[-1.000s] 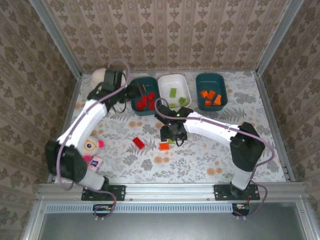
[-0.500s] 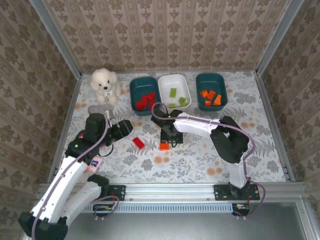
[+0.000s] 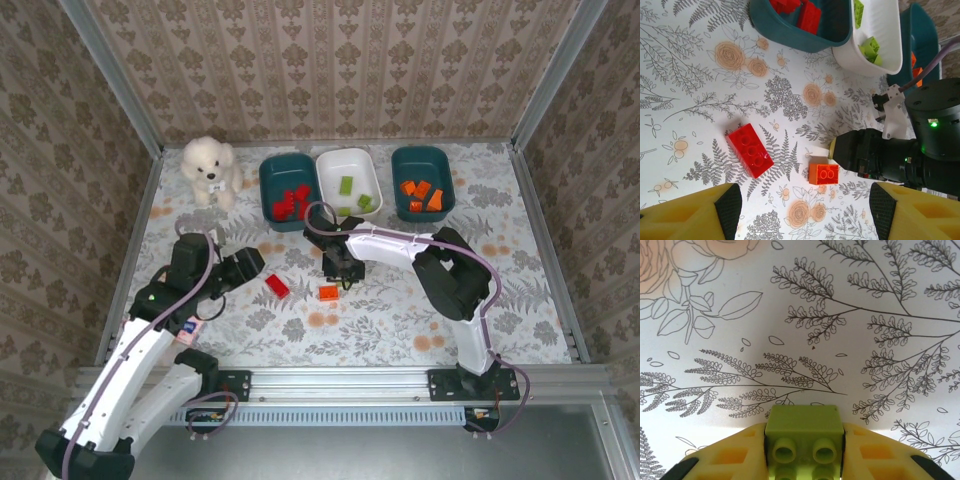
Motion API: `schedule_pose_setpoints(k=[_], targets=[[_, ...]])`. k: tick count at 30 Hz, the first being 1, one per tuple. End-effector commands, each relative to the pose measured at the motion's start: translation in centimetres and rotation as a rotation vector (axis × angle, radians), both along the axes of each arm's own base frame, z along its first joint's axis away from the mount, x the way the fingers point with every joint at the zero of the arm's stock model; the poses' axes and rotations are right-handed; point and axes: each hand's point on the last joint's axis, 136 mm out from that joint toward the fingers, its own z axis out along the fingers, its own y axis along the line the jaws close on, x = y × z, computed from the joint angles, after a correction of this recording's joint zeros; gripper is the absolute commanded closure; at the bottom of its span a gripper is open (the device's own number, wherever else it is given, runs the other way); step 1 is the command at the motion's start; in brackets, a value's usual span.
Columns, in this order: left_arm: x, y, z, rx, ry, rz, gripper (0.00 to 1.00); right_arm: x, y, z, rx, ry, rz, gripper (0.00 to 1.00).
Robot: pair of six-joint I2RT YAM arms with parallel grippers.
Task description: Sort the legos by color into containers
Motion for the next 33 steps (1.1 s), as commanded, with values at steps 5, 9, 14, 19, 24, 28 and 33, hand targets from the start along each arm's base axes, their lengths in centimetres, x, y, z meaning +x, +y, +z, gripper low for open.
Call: schedule_pose_setpoints(k=[5, 9, 14, 19, 24, 28, 33], targets=[[0.3, -0.5, -0.4, 0.003, 0.012, -0.010, 0.29, 4.4, -1.4, 9.5, -0.003, -0.235, 0.047, 0.70], [0.7, -0.7, -0.6, 0.005, 0.017, -0.008, 0.29, 8.9, -3.1, 12.9, 0.003, -0.323, 0.023, 0.69], [0.8, -1.4, -0.6, 0.020, 0.023, -0.035, 0.29, 15.8, -4.8, 14.0, 0.027, -0.378, -0.030, 0.69], [0.8, -1.4, -0.6, 0.032, 0.029, -0.028, 0.29, 21.6, -5.6, 11.9, 0.037, -0.380, -0.079, 0.70], [0.6, -0.9, -0.5, 0.044, 0.030, -0.009, 0.29, 25.4, -6.7, 9.9, 0.039, -0.400, -0.132, 0.69], [0.4, -0.4, -0.4, 0.047, 0.024, 0.013, 0.29, 26.6, -8.2, 7.7, 0.011, -0.382, -0.183, 0.69], [0.1, -0.1, -0.4, 0.051, 0.027, 0.030, 0.29, 27.5, -8.4, 5.5, 0.009, -0.372, -0.177, 0.68]])
